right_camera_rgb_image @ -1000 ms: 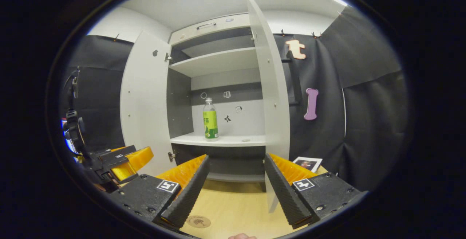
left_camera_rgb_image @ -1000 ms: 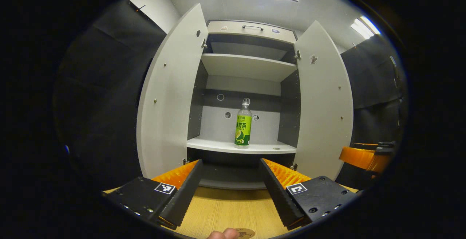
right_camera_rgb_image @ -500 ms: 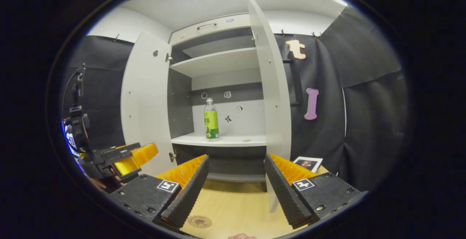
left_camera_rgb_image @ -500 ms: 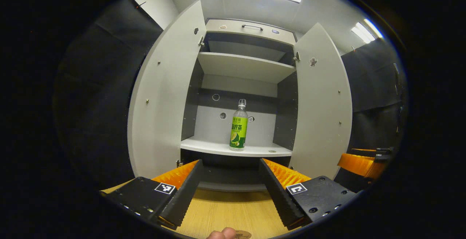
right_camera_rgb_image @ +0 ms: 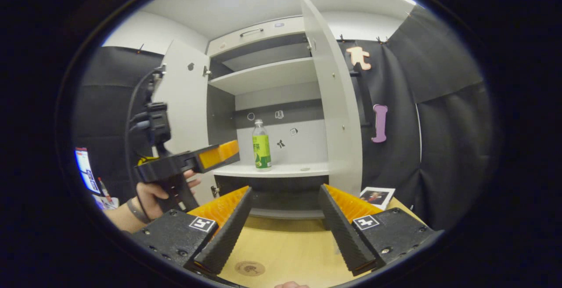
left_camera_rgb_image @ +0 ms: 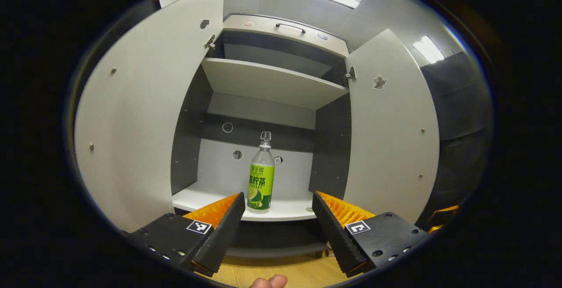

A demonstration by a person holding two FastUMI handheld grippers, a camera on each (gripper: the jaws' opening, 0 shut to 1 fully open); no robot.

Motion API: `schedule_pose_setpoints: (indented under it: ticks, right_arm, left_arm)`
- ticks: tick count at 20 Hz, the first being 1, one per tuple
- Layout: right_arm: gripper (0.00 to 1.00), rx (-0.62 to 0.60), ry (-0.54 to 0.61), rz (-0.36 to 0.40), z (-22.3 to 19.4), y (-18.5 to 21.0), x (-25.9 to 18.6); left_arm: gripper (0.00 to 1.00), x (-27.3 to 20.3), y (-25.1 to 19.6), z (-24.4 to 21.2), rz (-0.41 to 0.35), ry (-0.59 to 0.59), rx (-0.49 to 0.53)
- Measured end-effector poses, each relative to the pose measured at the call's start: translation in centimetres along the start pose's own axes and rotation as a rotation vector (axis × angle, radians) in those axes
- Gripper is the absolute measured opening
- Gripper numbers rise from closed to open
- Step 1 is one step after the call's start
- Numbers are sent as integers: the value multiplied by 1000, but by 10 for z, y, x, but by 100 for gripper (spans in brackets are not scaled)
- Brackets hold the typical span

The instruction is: Grasp the bottle in the cabinet with the left hand and place it on the coaster, then close the right door with the right hand and the left door with the left hand.

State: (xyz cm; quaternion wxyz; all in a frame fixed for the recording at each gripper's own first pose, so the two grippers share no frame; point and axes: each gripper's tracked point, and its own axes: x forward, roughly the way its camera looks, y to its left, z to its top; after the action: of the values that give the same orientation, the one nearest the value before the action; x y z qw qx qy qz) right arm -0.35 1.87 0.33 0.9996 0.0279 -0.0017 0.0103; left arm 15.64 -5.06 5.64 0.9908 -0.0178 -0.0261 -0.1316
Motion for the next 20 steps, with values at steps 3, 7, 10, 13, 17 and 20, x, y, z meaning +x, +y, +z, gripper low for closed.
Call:
schedule_pose_setpoints:
  ticks: [3,7,10,13,17,20]
  right_arm:
    - [99,4,-12,-12,3,-3,1]
    - [99,-7,-12,-16,5,-7,6]
    - [99,-23,-2,-23,3,-15,9]
    - [99,-19,9,-37,0,-21,13]
    - [99,-12,13,-49,-1,-25,19]
    - [99,-10,7,-54,0,-27,21]
  left_arm:
    - [95,50,12,-8,6,34,55]
    - [95,109,22,-25,32,71,94]
    - [95,132,29,-34,56,59,125]
    - [94,153,37,-41,82,56,169]
    - [95,175,52,-47,130,62,179]
    - [95,187,64,-47,151,70,140]
